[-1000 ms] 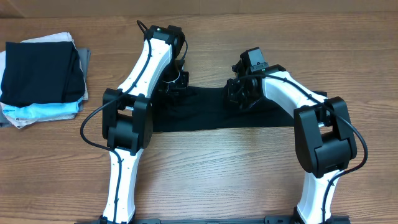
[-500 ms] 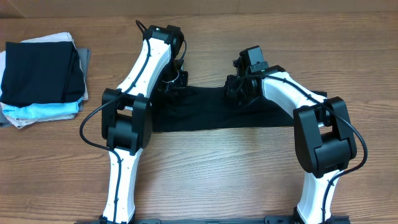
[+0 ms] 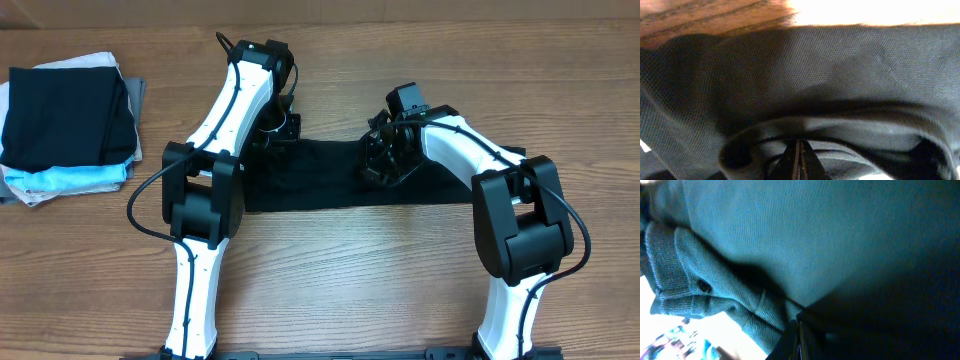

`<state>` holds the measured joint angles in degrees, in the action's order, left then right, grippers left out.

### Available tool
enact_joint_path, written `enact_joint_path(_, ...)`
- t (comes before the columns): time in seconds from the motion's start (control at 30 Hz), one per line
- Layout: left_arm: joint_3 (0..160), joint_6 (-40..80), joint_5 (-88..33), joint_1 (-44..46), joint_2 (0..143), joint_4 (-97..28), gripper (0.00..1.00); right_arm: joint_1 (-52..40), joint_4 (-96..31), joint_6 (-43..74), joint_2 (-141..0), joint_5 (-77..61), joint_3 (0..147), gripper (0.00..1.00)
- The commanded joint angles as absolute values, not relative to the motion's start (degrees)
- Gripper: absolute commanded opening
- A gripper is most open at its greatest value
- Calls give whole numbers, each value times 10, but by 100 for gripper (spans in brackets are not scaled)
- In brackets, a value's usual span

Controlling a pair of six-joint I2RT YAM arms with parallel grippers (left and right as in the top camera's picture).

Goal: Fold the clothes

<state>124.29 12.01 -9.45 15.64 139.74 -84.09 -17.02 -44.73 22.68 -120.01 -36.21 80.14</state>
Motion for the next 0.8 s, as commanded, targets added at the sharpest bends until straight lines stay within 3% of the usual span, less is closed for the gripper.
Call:
enact_joint_path(0.0, 1241, 120, -101, 152, 1394, -837, 5, -174, -471, 230, -1190, -408, 800, 4)
enact_joint_path(0.43, 1242, 114, -91, 151, 1394, -830, 4, -204, -491, 228, -1190, -281, 799, 13)
enact_joint_path(0.77, 1337, 86, -128, 143, 1354, -831, 7, -243, -478, 228, -1188, -246, 810, 13)
